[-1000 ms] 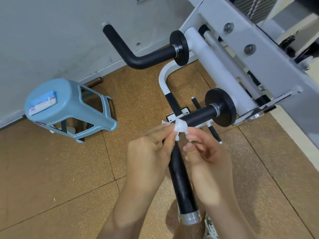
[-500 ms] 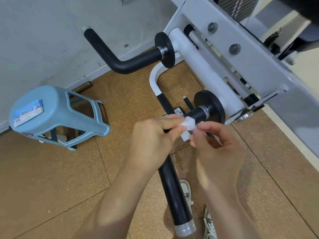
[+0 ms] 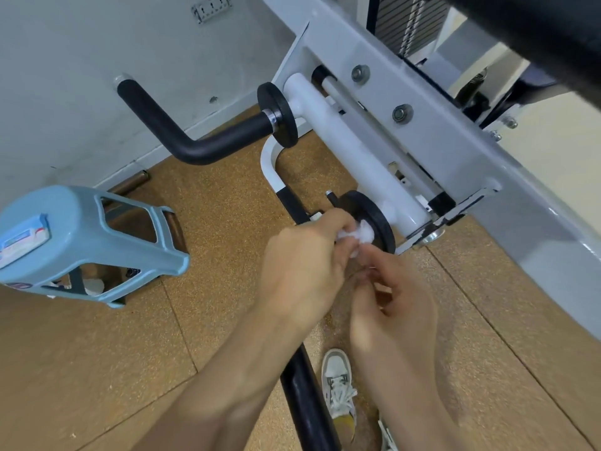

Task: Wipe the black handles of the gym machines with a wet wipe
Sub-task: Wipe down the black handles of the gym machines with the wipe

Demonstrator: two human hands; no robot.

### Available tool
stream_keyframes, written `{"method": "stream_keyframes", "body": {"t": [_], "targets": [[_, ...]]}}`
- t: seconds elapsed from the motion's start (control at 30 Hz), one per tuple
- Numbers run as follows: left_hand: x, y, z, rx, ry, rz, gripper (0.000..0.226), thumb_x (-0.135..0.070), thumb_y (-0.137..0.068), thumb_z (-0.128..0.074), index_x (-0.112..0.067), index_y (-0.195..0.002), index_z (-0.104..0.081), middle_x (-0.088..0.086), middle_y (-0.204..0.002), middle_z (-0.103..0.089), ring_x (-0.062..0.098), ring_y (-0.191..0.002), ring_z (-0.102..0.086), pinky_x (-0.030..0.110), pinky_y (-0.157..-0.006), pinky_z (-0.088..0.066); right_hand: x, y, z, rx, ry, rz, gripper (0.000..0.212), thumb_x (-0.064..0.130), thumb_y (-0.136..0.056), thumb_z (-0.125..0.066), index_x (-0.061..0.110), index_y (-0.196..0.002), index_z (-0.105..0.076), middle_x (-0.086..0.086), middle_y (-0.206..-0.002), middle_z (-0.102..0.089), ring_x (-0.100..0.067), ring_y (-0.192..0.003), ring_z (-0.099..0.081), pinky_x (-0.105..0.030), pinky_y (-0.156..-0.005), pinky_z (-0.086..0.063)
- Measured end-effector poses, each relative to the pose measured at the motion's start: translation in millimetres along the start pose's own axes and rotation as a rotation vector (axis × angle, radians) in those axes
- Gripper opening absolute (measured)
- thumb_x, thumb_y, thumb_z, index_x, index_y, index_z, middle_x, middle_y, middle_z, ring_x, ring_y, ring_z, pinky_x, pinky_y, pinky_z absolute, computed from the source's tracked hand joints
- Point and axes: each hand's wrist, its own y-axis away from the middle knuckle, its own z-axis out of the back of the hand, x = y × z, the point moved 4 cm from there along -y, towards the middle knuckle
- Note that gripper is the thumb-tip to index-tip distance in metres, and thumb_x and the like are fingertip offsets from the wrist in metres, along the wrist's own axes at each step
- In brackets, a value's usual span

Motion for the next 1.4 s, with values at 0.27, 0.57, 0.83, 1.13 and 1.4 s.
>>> {"method": "stream_keyframes", "body": {"t": [0.27,0.57,0.83,1.13,1.4], "targets": [[2,-34,-5,0.007,0.109,0.266,0.013,-0.017,-0.088,-0.06,-0.023,-0.077,-0.064,0.0,-0.08,-0.067,0.019,-0.077,-0.063,0.027,-0.062,-0.049,-5,2,7,-0.021,-0.07,-0.067,0.036,0.009,-0.089,-0.056,0.037,-0.11,-0.064,0.017,-0.101,-0.065,0.0,-0.092,-0.061,-0.011,-0.07,-0.047],[-17,-1,-6,-0.096,-0.18,-0.057,0.014,-0.026,-0.088,-0.056,-0.022,-0.075,-0.056,-0.009,-0.063,-0.058,0.024,-0.058,-0.059,0.026,-0.049,-0.039,-6,-1,15,-0.043,-0.071,-0.071,0.03,0.014,-0.086,-0.052,0.032,-0.106,-0.067,0.016,-0.095,-0.067,-0.004,-0.089,-0.063,-0.016,-0.069,-0.047],[-7,-21,-4,-0.181,0.029,0.232,0.007,-0.022,-0.09,-0.058,-0.025,-0.09,-0.064,-0.004,-0.081,-0.069,0.022,-0.078,-0.065,0.036,-0.07,-0.052,0,-8,22,-0.071,-0.147,-0.084,0.037,0.006,-0.088,-0.056,0.04,-0.099,-0.066,0.022,-0.093,-0.066,-0.007,-0.076,-0.062,-0.025,-0.064,-0.045],[-28,4,-12,-0.262,0.237,0.095,0.024,-0.019,-0.082,-0.073,-0.027,-0.104,-0.068,-0.012,-0.103,-0.059,0.002,-0.087,-0.058,0.019,-0.078,-0.052,-8,-11,31,-0.095,-0.3,-0.173,0.037,-0.002,-0.086,-0.059,0.033,-0.089,-0.07,0.011,-0.084,-0.071,-0.006,-0.072,-0.066,-0.015,-0.064,-0.052],[-43,-6,-12,-0.205,0.138,-0.411,0.02,0.001,-0.071,-0.071,-0.016,-0.079,-0.077,-0.005,-0.08,-0.073,0.01,-0.08,-0.065,0.029,-0.073,-0.051,-7,-12,36,-0.094,-0.239,-0.126,0.035,-0.005,-0.084,-0.056,0.027,-0.09,-0.07,0.01,-0.083,-0.07,-0.005,-0.073,-0.064,-0.016,-0.062,-0.047]]}}
